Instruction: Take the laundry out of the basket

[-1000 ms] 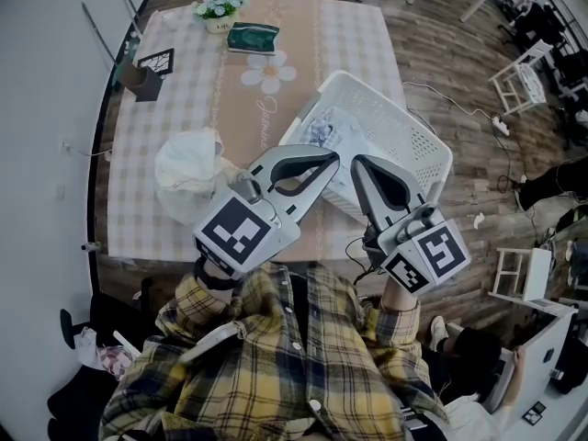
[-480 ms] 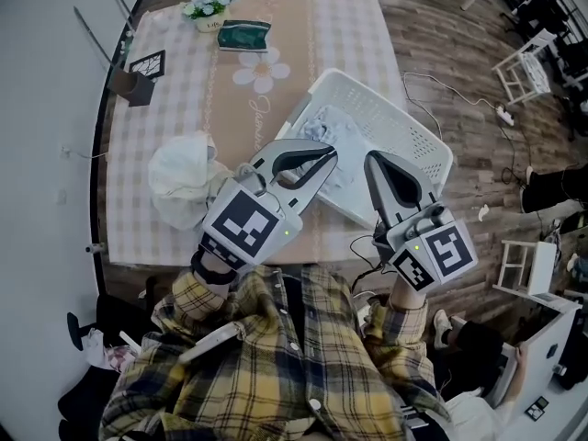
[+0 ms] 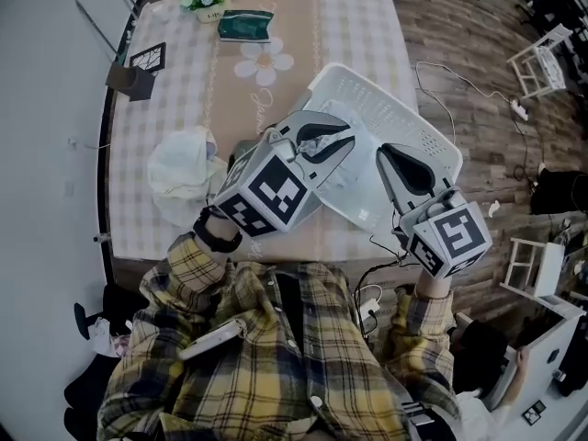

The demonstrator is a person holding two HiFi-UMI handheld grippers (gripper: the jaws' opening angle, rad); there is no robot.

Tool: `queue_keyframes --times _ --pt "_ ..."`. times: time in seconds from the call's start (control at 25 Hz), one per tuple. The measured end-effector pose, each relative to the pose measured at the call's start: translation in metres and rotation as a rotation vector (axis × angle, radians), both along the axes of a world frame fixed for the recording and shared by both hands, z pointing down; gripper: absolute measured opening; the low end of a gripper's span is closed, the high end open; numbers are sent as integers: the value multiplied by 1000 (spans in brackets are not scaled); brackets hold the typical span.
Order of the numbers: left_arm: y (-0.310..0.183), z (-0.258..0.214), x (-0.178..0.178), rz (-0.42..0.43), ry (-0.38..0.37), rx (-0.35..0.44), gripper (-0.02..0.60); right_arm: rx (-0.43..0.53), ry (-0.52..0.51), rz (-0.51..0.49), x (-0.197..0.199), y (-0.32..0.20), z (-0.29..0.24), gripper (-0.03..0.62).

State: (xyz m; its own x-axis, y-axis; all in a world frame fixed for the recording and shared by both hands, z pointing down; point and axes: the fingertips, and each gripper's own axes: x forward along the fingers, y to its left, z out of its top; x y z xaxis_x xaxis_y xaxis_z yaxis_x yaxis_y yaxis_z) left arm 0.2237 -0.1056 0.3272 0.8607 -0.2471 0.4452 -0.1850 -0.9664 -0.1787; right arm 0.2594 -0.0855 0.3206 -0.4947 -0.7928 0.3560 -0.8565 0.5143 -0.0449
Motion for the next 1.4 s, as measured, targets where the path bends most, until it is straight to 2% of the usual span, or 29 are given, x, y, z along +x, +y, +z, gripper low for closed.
queue_keyframes --times 0.2,0.36,0.56,0.8,0.96,1.2,1.28,1.4 --pt "-14 28 17 51 -140 12 120 -107 107 -99 5 -4 38 124" --pt "-19 53 33 111 -252 20 153 -171 142 -161 4 -10 61 188" --pt "-33 84 47 130 -336 -33 167 -233 164 -188 4 -18 87 294" --pt "-47 125 55 114 -497 -72 197 -350 174 -237 -4 -20 129 349" --pt "-50 149 61 134 -603 -113 275 -406 187 -250 -3 -25 153 369" --pt "-53 176 76 178 -719 -104 286 -540 219 -291 -4 -17 190 392" --pt "-50 185 80 209 -741 -121 311 -583 238 -324 -7 -10 202 394" --pt "-51 197 84 218 -771 -140 312 -628 261 -360 -11 1 219 394"
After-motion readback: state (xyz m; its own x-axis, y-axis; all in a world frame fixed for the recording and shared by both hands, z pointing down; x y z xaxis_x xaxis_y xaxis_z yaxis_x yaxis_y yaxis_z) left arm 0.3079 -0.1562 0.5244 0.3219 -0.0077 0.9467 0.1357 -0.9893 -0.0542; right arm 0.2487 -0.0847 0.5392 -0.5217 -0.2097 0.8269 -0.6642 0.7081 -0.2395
